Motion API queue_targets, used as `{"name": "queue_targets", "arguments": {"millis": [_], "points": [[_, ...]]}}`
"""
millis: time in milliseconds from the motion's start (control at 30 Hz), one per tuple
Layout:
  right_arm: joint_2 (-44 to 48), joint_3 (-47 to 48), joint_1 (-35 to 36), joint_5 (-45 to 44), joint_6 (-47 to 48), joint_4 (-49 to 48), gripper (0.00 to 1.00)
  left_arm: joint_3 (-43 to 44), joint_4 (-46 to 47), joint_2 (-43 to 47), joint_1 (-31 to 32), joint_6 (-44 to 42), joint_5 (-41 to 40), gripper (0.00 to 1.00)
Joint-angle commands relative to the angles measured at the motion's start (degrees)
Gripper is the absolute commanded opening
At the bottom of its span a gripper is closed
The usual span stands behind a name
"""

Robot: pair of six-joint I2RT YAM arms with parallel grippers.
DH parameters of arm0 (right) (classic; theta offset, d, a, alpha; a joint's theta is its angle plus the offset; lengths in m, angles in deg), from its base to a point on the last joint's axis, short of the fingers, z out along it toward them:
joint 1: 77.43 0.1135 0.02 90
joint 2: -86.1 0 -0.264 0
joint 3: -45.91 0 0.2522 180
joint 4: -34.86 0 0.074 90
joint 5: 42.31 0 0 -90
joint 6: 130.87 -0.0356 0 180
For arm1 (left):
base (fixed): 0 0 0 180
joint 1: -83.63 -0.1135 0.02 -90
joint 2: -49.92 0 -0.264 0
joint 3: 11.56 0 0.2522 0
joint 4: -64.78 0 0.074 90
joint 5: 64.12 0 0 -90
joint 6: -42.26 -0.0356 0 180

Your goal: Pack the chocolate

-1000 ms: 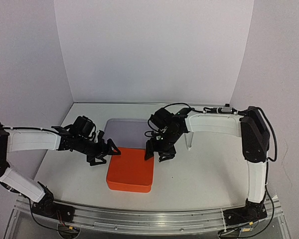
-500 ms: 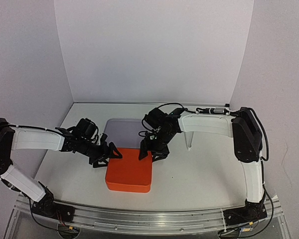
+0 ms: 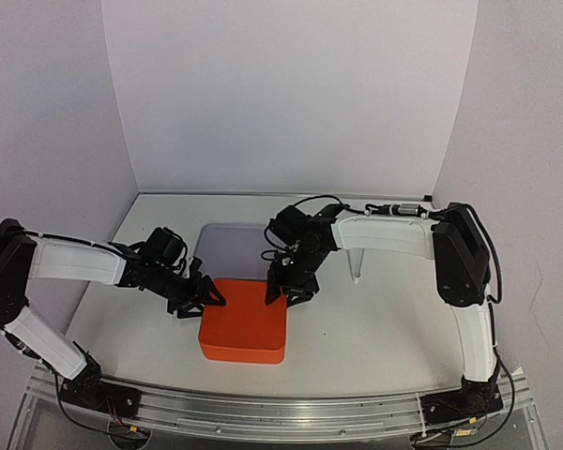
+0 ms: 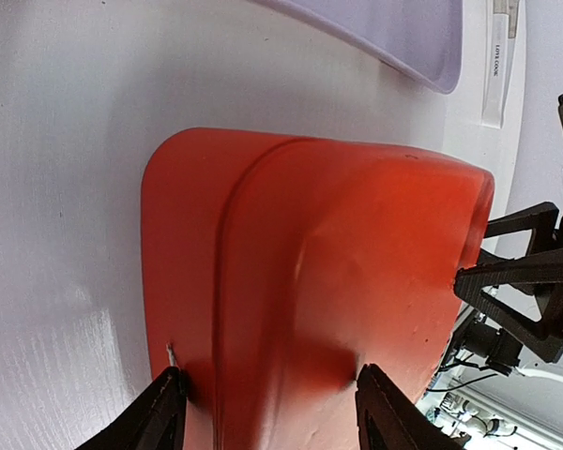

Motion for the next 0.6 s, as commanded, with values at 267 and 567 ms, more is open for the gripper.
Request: {"name": "queue_targets", "arguments": {"millis": [267,567], "points": [[-6.57,2.89,4.06,6.38,-1.37,-2.34,0.40,-2.77,9.61,-4.23,1.37,0.63,6.31,0.54],[-8.69,-0.95,4.10,6.69,-3.52,-2.19,0.38,-5.02,10.82,-6.74,1.47,2.38,4.87,0.41]]}}
